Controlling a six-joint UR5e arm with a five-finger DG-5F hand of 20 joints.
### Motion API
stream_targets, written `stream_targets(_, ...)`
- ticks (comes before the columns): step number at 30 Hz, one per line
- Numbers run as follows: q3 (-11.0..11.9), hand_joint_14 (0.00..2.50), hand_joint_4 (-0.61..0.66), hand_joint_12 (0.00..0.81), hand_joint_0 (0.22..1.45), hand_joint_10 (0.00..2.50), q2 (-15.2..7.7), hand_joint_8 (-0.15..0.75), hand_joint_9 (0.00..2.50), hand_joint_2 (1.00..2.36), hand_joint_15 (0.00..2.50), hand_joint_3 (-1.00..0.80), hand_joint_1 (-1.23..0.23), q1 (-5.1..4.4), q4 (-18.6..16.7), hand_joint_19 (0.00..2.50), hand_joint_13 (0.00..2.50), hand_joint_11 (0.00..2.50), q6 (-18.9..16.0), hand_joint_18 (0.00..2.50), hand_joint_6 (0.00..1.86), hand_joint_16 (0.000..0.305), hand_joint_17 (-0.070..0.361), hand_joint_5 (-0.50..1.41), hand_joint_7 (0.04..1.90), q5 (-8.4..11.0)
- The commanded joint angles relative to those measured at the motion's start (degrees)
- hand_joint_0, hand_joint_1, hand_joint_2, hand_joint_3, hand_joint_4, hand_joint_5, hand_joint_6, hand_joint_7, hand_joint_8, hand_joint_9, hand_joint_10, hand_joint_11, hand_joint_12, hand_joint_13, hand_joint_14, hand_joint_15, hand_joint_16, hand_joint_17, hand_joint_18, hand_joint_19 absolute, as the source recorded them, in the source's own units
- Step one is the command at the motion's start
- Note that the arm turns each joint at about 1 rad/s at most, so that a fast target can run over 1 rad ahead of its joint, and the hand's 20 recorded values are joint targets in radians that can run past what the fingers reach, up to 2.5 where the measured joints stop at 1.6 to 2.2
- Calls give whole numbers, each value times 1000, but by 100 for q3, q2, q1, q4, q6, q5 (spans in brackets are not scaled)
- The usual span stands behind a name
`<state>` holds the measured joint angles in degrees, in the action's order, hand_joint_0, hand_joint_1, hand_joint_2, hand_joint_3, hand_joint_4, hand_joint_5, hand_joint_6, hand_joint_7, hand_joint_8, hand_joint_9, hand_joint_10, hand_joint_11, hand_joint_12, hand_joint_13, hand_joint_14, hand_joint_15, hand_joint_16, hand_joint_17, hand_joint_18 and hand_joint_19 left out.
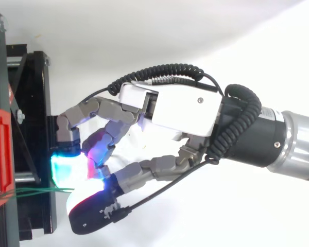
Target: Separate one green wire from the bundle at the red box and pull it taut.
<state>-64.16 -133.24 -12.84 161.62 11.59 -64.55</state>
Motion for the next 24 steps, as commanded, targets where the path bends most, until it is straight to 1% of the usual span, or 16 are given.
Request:
stream_targets(1, 0, 18, 182, 326, 646, 16, 0, 360, 1238, 1000, 566, -500, -735, 1, 1, 453, 1024, 1307, 1, 955, 889, 48, 107, -177, 1180, 4)
stream_targets(4, 0, 19, 187, 331, 644, 17, 0, 353, 1239, 1000, 650, -500, -726, 1, -8, 452, 1052, 1342, 1, 957, 887, 48, 108, -179, 1169, -5)
stream_targets(6, 0, 23, 192, 340, 643, 14, 0, 345, 1234, 1000, 753, -500, -720, 1, -8, 462, 1095, 1337, 1, 957, 886, 48, 108, -181, 1162, -5)
stream_targets(10, 0, 23, 194, 345, 643, 14, 0, 345, 1229, 1000, 837, -500, -715, 1, -35, 472, 1122, 1343, 1, 959, 886, 48, 109, -181, 1152, -5)
stream_targets(12, 0, 23, 203, 360, 639, 15, 0, 347, 1228, 1000, 969, -500, -710, -8, -35, 481, 1172, 1361, 1, 961, 881, 49, 110, -184, 1154, -5)
stream_targets(15, 0, 23, 207, 364, 619, 12, -9, 342, 1226, 1000, 1047, -500, -685, 1, -26, 497, 1186, 1369, 1, 965, 878, 49, 111, -186, 1148, -5)
stream_targets(17, 0, 24, 207, 372, 595, 13, 0, 335, 1227, 1000, 1133, -500, -647, 1, -26, 512, 1203, 1418, 1, 969, 878, 50, 113, -189, 1131, -5)
stream_targets(24, 0, 18, 225, 392, 530, 2, 0, 337, 1203, 1000, 1225, -500, -584, -8, -26, 526, 1244, 1504, 1, 996, 878, 55, 123, -208, 1069, -5)
